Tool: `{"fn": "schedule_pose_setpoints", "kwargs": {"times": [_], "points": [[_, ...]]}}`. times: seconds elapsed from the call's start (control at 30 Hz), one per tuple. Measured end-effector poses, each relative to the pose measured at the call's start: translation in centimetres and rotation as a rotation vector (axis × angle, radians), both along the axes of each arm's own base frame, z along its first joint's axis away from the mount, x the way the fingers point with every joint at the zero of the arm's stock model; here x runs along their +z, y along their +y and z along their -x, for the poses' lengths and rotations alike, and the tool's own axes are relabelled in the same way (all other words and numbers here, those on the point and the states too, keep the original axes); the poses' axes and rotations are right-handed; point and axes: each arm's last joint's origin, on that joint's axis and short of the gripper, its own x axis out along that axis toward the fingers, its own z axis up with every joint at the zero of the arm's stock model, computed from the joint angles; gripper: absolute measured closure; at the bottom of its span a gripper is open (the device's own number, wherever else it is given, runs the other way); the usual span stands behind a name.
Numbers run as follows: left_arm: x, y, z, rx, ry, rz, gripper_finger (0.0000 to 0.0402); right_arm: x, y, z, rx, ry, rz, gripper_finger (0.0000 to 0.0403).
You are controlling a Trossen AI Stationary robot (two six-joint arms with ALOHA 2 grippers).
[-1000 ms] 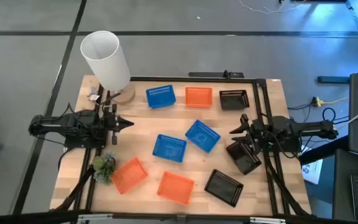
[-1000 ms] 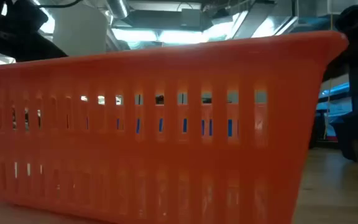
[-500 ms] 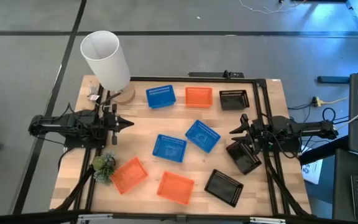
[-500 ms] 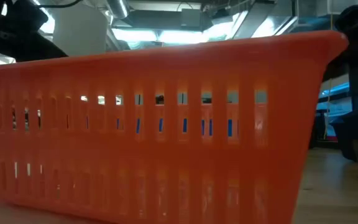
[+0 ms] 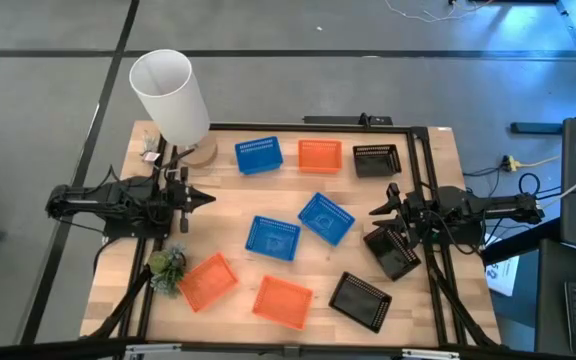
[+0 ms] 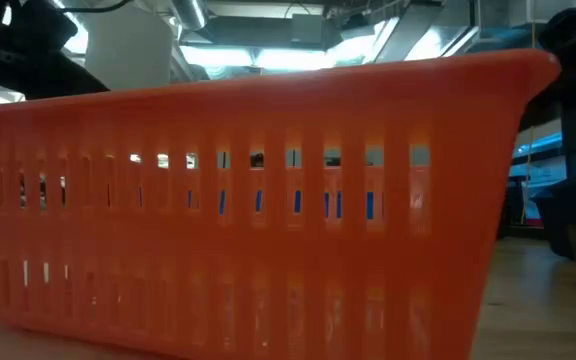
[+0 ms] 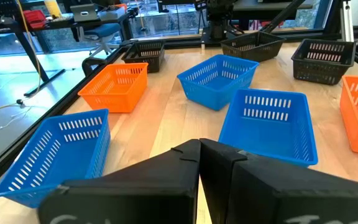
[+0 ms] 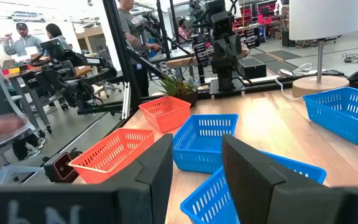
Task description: Stack baskets by color
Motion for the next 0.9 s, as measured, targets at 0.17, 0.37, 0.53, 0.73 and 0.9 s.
{"fn": "schedule_pose_setpoints", "kwargs": {"times": [0.17,0.37,0.53,0.73,0.9], "points": [[0.0,0.0,0.0,0.0,0.001,0.0,0.0401,0.0,0.0,0.0,0.0,0.0,0.0,0.0266],[0.0,0.1,0.0,0.016,0.017,-0.092,0.0401,0.0,0.0,0.0,0.0,0.0,0.0,0.0266],[0.0,0.3,0.1,0.055,0.063,-0.289,0.0401,0.1,0.0,0.0,-0.002,-0.008,0.0,0.0266],[0.0,0.1,0.0,-0.003,0.058,-0.302,0.0401,0.2,-0.1,0.0,-0.021,-0.009,-0.103,0.0266],[0.8,-0.1,-0.2,-0.067,-0.045,-0.215,0.0401,3.0,0.0,0.6,0.066,-0.278,-0.253,0.0266]]}}
